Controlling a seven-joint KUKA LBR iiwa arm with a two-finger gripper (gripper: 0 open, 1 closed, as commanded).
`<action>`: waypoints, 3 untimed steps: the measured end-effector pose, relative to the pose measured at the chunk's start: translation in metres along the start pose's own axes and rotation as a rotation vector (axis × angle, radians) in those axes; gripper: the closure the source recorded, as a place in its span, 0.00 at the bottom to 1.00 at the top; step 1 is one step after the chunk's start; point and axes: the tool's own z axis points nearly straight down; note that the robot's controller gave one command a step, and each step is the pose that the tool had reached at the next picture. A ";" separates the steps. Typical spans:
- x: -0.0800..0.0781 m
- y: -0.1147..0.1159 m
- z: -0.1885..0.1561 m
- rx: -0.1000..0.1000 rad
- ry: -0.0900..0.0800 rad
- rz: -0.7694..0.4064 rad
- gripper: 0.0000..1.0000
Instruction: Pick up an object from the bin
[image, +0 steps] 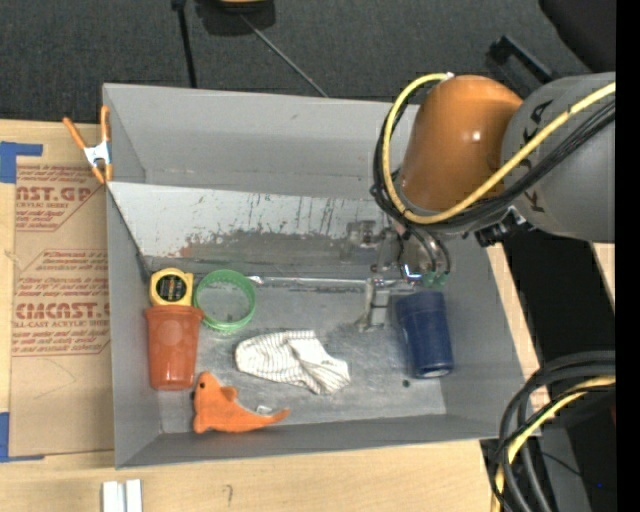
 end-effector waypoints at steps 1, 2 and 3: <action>-0.001 0.000 -0.005 0.000 -0.008 0.000 0.00; 0.030 0.025 0.046 0.001 -0.013 -0.047 0.00; 0.051 0.043 0.091 0.000 -0.006 -0.169 0.00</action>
Offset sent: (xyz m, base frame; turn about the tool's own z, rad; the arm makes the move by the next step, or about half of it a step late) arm -0.0581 0.0483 -0.0908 -0.0884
